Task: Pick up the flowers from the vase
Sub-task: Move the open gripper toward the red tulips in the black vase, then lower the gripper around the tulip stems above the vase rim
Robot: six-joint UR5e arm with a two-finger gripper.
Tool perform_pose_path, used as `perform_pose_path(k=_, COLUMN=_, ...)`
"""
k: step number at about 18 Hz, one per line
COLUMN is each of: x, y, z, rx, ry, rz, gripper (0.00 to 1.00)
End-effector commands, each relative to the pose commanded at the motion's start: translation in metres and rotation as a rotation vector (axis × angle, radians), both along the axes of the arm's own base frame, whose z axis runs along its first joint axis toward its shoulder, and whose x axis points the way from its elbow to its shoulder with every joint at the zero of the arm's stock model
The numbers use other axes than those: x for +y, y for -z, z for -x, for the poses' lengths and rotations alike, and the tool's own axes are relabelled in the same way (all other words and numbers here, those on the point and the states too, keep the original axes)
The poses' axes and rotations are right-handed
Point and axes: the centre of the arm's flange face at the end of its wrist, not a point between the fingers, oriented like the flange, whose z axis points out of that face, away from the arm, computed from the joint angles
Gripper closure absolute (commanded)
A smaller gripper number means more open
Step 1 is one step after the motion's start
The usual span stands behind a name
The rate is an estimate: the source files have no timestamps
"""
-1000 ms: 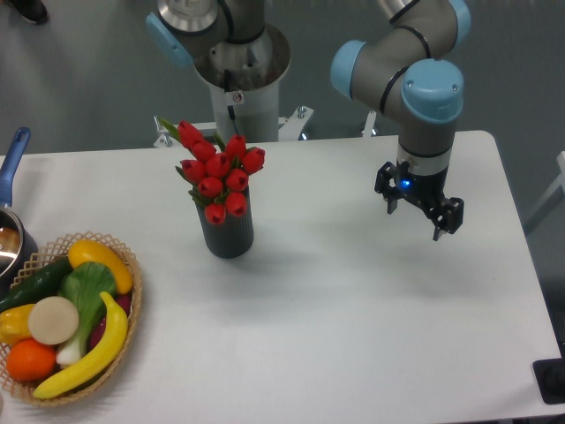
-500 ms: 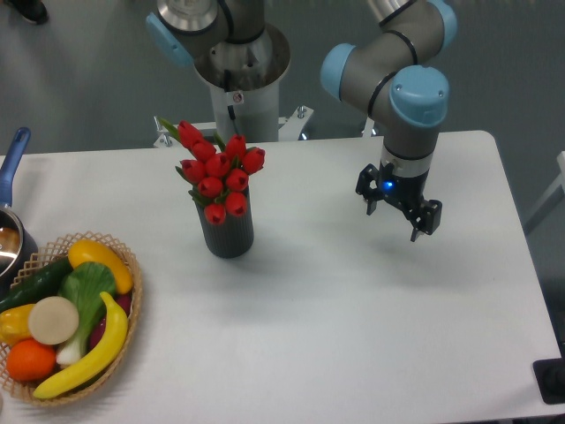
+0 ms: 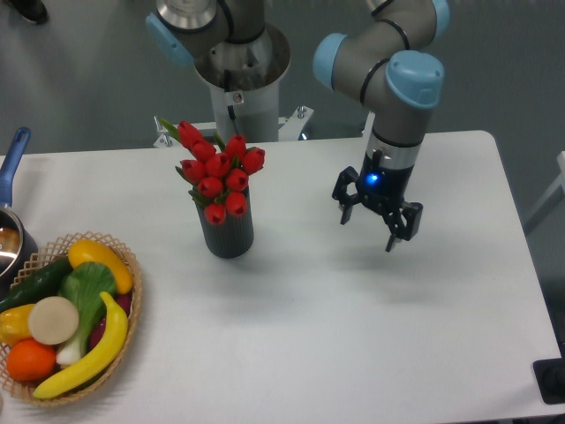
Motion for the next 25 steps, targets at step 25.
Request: perform_pose_path(k=25, x=-0.057, y=-0.022, z=-0.102, rx=-0.299, ry=-0.079, rz=-0.581, gripper=0.0)
